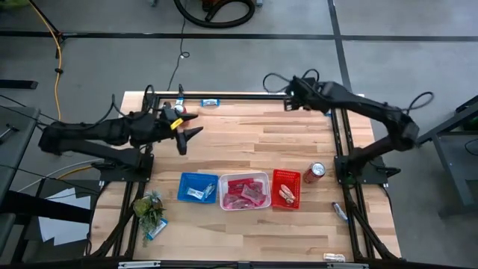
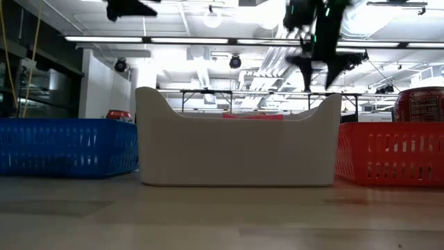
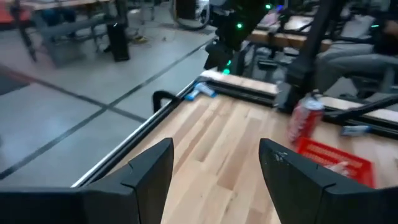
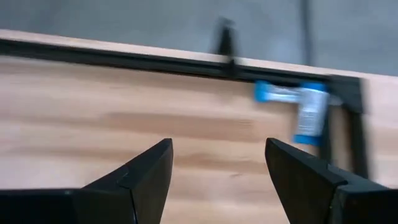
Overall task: Sort candy
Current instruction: Put the white chocolate into the blue bin
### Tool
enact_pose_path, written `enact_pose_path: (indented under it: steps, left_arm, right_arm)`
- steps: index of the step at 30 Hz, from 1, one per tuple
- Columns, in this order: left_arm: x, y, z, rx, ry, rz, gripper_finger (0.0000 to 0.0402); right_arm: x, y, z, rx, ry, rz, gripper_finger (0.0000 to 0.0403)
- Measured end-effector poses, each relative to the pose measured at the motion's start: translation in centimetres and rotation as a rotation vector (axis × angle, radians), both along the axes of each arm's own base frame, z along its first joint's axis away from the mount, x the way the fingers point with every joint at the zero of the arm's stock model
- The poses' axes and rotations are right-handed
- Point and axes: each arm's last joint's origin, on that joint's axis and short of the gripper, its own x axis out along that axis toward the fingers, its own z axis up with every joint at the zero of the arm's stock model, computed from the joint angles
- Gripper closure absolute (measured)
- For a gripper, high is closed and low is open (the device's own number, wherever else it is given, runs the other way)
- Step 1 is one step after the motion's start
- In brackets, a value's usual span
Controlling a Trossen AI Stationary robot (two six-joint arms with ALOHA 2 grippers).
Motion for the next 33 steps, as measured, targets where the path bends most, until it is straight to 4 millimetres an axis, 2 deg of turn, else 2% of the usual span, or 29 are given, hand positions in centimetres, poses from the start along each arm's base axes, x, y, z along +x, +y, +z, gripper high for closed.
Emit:
enact_pose_path:
  steps: [6,9,12,18,23,29,33]
  left_arm:
    - [0.7,1.6,-1.2,-0.052,0.03,0.072,0.0178]
    - [0.6,2.5,-1.2,-0.068,0.022,0.125,0.0178]
    - [0.5,3.3,-1.2,-0.113,-0.004,0.183,0.0178]
    - [0.0,4.8,-1.2,-0.12,-0.015,0.275,0.0178]
    - [-0.4,6.0,-1.3,-0.105,0.005,0.281,0.0178]
    - [-0.7,6.8,-1.3,-0.119,0.011,0.267,0.0178]
    - [-0.9,7.2,-1.4,-0.129,0.018,0.27,0.0178]
  right_arm:
    - [-2.5,-8.1,-5.1,0.197,0.187,-0.024,0.0151]
    - [-4.1,-10.9,-7.6,0.292,0.237,-0.042,0.0151]
    - [-5.7,-12.6,-9.3,0.366,0.251,-0.083,0.0151]
    - [-7.3,-14.3,-10.9,0.396,0.254,-0.182,0.0151]
    - [-7.1,-14.5,-11.4,0.358,0.272,-0.247,0.0155]
    - [-6.5,-14.5,-13.8,0.359,0.414,-0.315,0.0202]
    - [-6.4,-14.8,-16.1,0.436,0.414,-0.356,0.024]
